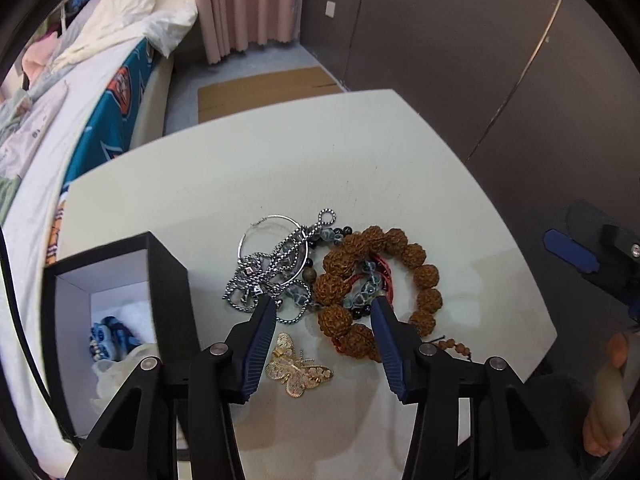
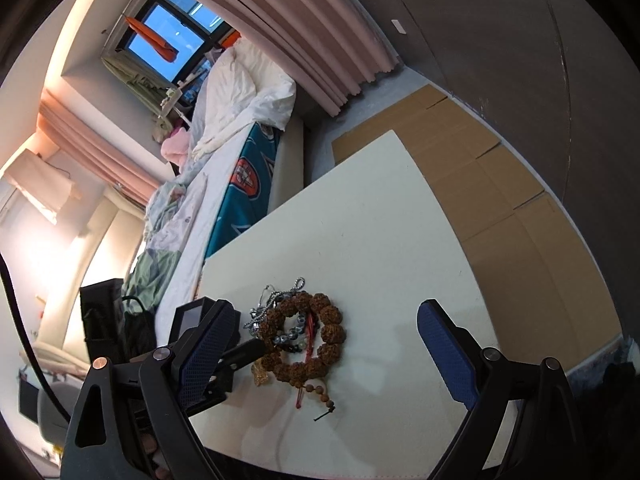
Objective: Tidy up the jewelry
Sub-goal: 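Move the left gripper to the brown wooden-bead bracelet and grasp it, then lift the bead bracelet toward the box with the left gripper while the right gripper approaches the silver chains, then hold the bead bracelet over the box with the left gripper while the right gripper grasps the silver pendant chain, then release the bead bracelet into the box with the left gripper while the right gripper lifts the silver chain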
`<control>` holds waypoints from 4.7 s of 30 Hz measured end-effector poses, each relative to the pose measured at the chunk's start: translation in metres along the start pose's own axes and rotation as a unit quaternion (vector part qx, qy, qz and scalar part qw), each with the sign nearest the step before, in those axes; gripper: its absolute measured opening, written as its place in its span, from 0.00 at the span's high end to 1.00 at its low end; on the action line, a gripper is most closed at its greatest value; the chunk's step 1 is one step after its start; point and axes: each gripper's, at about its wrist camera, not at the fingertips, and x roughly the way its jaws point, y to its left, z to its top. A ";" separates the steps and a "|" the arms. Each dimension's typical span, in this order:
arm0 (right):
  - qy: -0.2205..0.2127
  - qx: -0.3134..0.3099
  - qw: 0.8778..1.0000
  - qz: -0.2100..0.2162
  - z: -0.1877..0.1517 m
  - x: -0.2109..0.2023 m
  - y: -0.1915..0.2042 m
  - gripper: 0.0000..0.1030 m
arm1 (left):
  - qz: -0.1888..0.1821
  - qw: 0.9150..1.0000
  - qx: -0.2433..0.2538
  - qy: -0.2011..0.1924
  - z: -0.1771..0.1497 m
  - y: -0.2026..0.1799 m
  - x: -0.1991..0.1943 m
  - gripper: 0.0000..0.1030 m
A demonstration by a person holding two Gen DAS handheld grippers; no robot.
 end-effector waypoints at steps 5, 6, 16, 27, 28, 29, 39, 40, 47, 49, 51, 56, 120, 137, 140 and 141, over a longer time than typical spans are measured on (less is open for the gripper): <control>0.009 0.005 1.000 -0.003 0.000 0.006 0.000 0.09 | -0.012 1.000 -0.002 0.022 0.003 0.000 0.017 0.68; 0.010 0.006 1.000 -0.004 0.001 0.007 0.000 0.09 | -0.020 0.999 -0.005 0.027 0.004 0.001 0.019 0.73; 0.013 0.001 1.000 -0.004 -0.001 0.014 0.015 0.09 | -0.058 0.998 0.001 -0.028 0.005 0.006 -0.024 0.81; 0.017 -0.002 1.000 0.001 -0.002 0.023 0.026 0.15 | -0.042 0.996 0.015 -0.082 0.005 0.013 -0.071 0.81; 0.018 -0.003 1.000 0.002 -0.002 0.024 0.027 0.15 | -0.039 0.995 0.014 -0.087 0.005 0.015 -0.075 0.81; 0.019 -0.004 1.000 0.001 -0.002 0.025 0.027 0.15 | -0.037 0.995 0.014 -0.091 0.006 0.017 -0.079 0.81; 0.033 -0.016 0.999 -0.004 -0.001 0.040 0.043 0.26 | -0.008 0.992 -0.007 -0.129 0.011 0.053 -0.108 0.81; 0.035 -0.016 0.999 -0.002 0.000 0.041 0.044 0.29 | -0.007 0.991 -0.010 -0.132 0.012 0.057 -0.111 0.81; 0.071 -0.002 0.997 0.009 0.011 0.069 0.055 0.47 | 0.000 0.989 -0.035 -0.146 0.012 0.082 -0.117 0.81; 0.090 0.001 0.996 0.016 0.010 0.080 0.059 0.51 | 0.000 0.988 -0.040 -0.148 0.011 0.087 -0.118 0.81; 0.105 0.003 0.994 0.025 0.008 0.089 0.063 0.55 | 0.000 0.988 -0.046 -0.150 0.011 0.092 -0.118 0.81; 0.125 -0.017 0.991 0.033 -0.001 0.105 0.083 0.58 | -0.001 0.986 -0.057 -0.155 0.009 0.101 -0.120 0.81; 0.176 -0.209 0.960 -0.067 -0.032 0.163 0.119 0.73 | -0.025 0.981 -0.094 -0.166 -0.004 0.144 -0.138 0.81; 0.154 -0.110 0.982 0.001 -0.025 0.108 0.099 0.83 | -0.079 0.984 -0.114 -0.115 -0.005 0.128 -0.095 0.81; 0.135 -0.100 0.986 0.009 -0.017 0.095 0.102 0.83 | -0.094 0.980 -0.140 -0.108 -0.007 0.137 -0.091 0.78; 0.128 -0.096 0.987 0.015 -0.014 0.089 0.105 0.83 | -0.097 0.979 -0.143 -0.105 -0.007 0.139 -0.091 0.76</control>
